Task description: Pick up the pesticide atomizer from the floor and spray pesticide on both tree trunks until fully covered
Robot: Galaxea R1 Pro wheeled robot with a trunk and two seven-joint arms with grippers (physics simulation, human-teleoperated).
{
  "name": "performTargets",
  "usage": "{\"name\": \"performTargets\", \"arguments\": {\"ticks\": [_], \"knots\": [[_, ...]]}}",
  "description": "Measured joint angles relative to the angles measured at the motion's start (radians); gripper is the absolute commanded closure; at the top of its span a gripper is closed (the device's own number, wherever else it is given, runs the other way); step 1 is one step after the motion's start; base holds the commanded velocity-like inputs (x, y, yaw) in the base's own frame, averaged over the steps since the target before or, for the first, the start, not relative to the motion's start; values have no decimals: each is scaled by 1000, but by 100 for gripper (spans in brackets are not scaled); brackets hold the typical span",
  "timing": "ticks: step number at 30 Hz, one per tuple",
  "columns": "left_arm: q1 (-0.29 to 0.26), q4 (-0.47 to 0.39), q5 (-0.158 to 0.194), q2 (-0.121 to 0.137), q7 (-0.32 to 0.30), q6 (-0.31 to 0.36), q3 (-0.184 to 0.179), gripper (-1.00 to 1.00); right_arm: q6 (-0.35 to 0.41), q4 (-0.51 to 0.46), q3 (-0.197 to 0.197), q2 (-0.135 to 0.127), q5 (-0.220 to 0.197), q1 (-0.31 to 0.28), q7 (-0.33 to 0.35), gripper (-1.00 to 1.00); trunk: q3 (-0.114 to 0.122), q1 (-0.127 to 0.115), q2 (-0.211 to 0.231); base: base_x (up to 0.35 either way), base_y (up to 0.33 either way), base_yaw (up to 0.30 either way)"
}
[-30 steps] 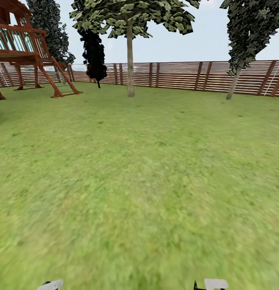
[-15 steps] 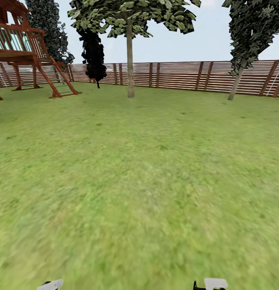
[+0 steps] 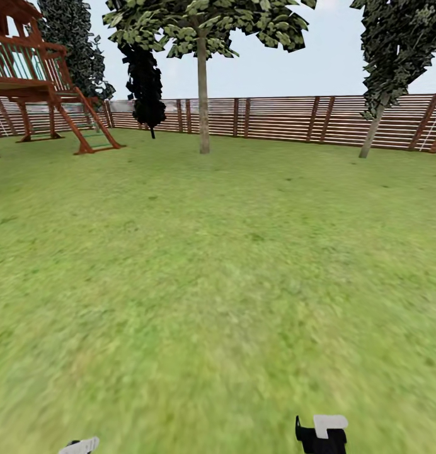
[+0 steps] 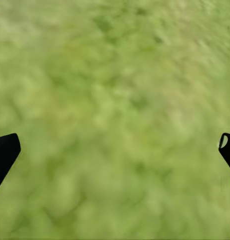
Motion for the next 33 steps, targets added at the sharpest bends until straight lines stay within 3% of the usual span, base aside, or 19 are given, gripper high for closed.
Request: {"name": "performTargets", "arguments": {"ticks": [33], "knots": [[0,0,0,1,0,0,1,100,-20,-15,-3,2,-5,0,4,-100,0,0,0,338,0,0]]}}
